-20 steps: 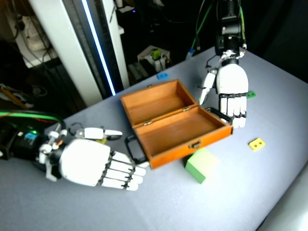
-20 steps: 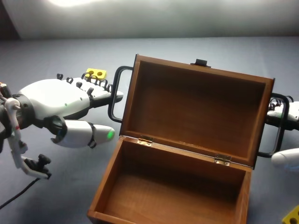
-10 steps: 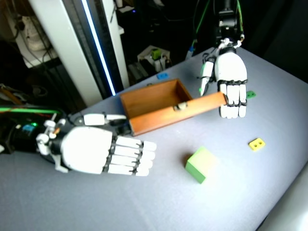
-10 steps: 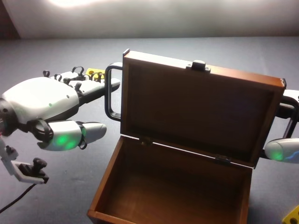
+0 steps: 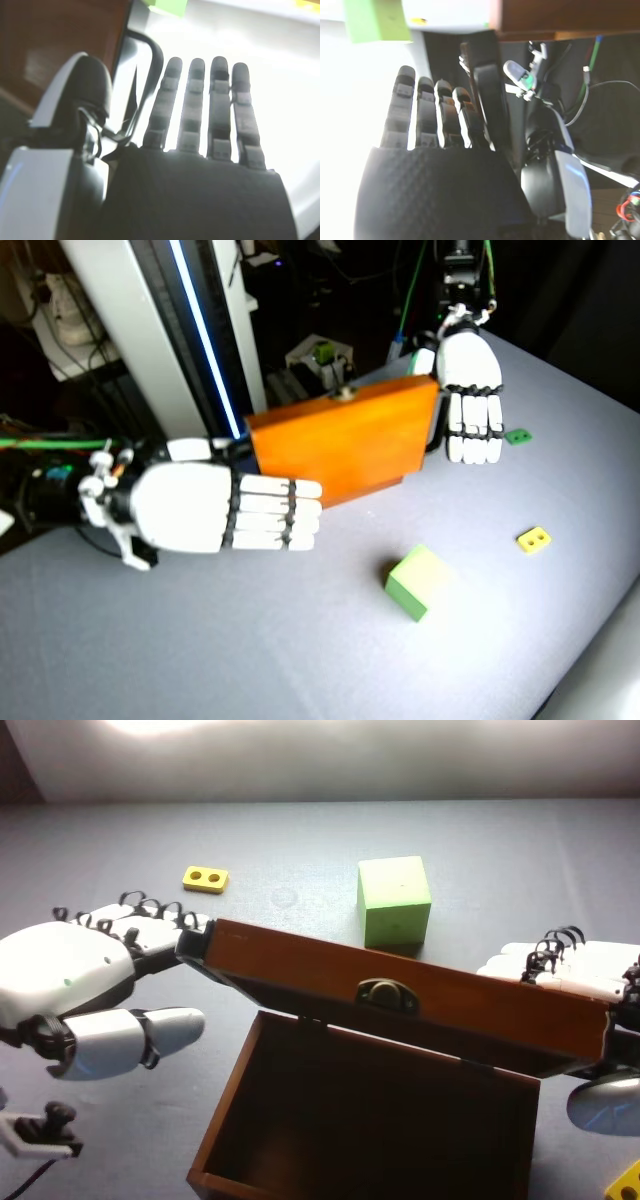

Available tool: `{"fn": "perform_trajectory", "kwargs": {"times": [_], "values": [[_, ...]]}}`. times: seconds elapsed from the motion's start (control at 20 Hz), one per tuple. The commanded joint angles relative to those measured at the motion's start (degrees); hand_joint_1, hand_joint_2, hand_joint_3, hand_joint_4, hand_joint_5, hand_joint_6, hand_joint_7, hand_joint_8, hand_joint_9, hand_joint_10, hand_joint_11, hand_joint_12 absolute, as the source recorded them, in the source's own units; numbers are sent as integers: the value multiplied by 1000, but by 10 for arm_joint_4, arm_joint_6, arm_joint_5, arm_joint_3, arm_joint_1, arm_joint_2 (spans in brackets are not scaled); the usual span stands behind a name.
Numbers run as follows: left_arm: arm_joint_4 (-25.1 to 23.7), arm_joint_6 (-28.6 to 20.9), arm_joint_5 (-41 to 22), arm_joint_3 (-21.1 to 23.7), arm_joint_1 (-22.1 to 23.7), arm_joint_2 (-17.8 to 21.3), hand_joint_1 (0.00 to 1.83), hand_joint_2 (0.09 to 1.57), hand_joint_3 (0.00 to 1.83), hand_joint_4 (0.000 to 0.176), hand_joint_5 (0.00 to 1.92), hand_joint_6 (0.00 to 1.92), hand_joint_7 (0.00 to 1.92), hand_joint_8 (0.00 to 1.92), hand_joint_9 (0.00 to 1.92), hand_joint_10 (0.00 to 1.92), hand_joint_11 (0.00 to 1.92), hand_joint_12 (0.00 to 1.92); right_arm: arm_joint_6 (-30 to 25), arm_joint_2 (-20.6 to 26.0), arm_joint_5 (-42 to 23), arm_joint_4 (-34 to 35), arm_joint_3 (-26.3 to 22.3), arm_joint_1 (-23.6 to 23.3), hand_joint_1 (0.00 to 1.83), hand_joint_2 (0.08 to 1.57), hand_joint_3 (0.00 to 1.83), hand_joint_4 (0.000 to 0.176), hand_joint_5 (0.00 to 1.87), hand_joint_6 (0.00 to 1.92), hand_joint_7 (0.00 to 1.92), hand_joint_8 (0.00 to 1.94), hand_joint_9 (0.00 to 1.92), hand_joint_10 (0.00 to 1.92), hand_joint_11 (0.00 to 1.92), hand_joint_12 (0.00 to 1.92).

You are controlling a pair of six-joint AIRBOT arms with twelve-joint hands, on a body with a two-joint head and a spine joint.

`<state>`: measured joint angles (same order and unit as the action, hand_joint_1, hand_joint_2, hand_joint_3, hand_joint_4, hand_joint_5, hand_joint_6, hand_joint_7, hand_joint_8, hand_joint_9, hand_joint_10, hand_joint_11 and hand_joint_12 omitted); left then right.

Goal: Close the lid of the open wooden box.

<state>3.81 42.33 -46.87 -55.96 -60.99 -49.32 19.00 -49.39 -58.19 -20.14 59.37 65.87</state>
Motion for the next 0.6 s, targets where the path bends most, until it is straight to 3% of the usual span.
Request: {"fn": "perform_trajectory", "kwargs": {"times": [0.0, 0.25, 0.4, 0.5, 0.55], "values": [[4, -1, -80, 5, -1, 4, 0, 1457, 0, 0, 142, 2, 97, 0, 102, 0, 0, 297, -6, 2, -68, 14, -5, 0, 0, 1283, 6, 0, 0, 0, 0, 0, 0, 0, 11, 0], [10, -2, -98, 25, -35, 12, 0, 1445, 1, 0, 114, 1, 90, 3, 87, 1, 0, 224, -21, 7, -69, -1, -14, 14, 29, 1299, 6, 0, 0, 0, 0, 0, 0, 0, 0, 0], [9, -3, -97, 27, -41, 12, 0, 1426, 0, 0, 121, 3, 87, 2, 76, 0, 0, 199, -45, 7, -69, -21, -14, 15, 273, 1268, 0, 0, 0, 0, 0, 0, 0, 0, 0, 0], [10, -5, -95, 27, -43, 12, 0, 1430, 0, 0, 103, 0, 74, 0, 63, 0, 0, 161, -45, 8, -68, -17, -13, 23, 337, 1195, 0, 79, 0, 0, 0, 0, 0, 0, 0, 0], [10, -5, -93, 27, -45, 12, 0, 1421, 0, 0, 84, 0, 60, 0, 53, 0, 0, 153, -45, 10, -68, -16, -14, 27, 391, 1138, 0, 145, 0, 0, 0, 0, 0, 0, 0, 0]]}}
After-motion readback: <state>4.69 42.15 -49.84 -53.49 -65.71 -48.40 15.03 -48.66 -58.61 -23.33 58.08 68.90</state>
